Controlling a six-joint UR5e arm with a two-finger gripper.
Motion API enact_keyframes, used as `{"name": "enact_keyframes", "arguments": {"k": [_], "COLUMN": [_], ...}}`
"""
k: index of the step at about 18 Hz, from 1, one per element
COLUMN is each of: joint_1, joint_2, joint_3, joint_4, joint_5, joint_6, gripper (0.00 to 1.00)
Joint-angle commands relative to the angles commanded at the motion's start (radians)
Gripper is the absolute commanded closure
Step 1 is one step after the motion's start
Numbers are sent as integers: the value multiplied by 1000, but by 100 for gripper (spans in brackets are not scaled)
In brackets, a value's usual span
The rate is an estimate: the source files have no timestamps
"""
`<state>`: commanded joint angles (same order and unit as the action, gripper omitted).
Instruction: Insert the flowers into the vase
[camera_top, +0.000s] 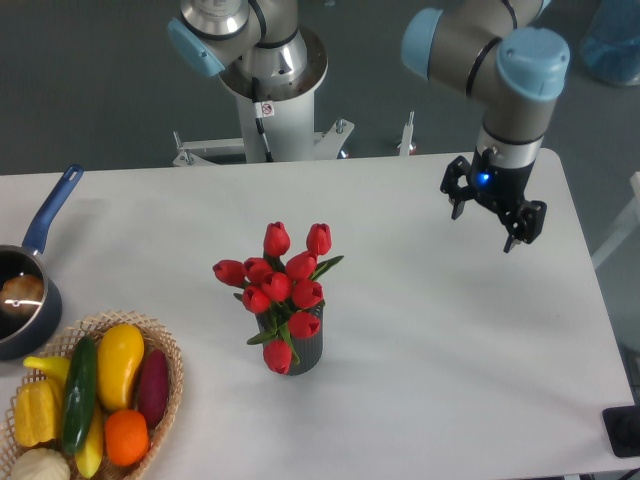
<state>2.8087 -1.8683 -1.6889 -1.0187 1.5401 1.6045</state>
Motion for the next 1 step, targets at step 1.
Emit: {"name": "enact_keyframes", "arguments": {"k": [1], "joint_1": [-2], "joint_2": [-5], "joint_3": [-2], "joint_4": [3], "joint_5": [1], "joint_6": [-2], "gripper": [0]}}
